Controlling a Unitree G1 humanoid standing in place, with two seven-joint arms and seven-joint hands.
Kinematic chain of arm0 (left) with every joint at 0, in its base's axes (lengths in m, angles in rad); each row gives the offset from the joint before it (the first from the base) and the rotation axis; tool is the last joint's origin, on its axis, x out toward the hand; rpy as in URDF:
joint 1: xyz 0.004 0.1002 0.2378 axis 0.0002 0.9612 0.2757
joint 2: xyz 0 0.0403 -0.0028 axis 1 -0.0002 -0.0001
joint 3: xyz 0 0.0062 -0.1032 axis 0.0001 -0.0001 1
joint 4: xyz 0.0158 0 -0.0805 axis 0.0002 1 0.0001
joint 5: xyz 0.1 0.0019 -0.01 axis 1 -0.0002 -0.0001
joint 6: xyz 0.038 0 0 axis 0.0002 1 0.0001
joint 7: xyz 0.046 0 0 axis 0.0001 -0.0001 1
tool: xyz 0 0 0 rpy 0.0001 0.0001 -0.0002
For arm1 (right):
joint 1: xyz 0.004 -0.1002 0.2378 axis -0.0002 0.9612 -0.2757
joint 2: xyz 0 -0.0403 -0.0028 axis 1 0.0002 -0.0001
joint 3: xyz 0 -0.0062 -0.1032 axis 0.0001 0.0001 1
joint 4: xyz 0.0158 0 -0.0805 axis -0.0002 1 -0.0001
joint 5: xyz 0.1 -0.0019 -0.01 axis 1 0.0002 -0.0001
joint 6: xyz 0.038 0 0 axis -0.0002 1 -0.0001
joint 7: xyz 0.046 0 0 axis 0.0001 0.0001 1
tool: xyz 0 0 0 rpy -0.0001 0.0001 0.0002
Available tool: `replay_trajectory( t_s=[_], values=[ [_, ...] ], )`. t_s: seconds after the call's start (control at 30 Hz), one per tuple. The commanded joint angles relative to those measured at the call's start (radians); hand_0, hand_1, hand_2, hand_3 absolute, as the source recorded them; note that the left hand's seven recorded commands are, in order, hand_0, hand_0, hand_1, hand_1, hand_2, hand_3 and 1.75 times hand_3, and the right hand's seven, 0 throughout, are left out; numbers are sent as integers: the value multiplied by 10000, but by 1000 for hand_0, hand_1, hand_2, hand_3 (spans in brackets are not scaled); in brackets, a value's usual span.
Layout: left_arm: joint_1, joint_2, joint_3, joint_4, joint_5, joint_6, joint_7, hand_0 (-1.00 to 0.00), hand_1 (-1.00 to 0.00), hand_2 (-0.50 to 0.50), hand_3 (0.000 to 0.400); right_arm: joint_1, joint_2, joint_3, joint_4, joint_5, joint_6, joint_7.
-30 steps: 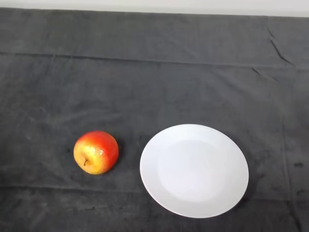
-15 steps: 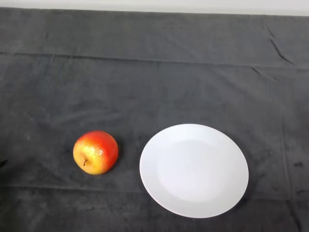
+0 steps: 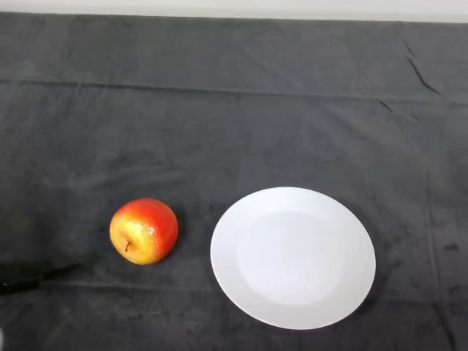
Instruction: Move the apple to the plate
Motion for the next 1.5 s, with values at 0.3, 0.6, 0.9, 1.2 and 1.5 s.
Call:
replay_trajectory(
  t_s=[0.3, 0.6, 0.9, 1.2, 1.5],
  values=[
    [-100, 106, -1077, -787, 507, 927, -551, 0, 0, 0, 0, 310, -431, -209, -101, -54, 9, 13],
    [-524, -49, -1875, -785, 744, 1381, -629, 0, 0, 0, 0, 317, -423, -211, -123, -54, 11, 2],
    [-925, -284, -2671, -777, 977, 1659, -378, 0, 0, 0, 0, 321, -418, -213, -135, -53, 14, -6],
    [-1343, -446, -3424, -565, 1102, 1701, -56, 0, 0, 0, 0, 322, -417, -216, -141, -52, 17, -10],
    [-1627, -471, -4073, -336, 1079, 1621, 194, 0, 0, 0, 0, 321, -418, -219, -140, -51, 21, -11]
  ],
)
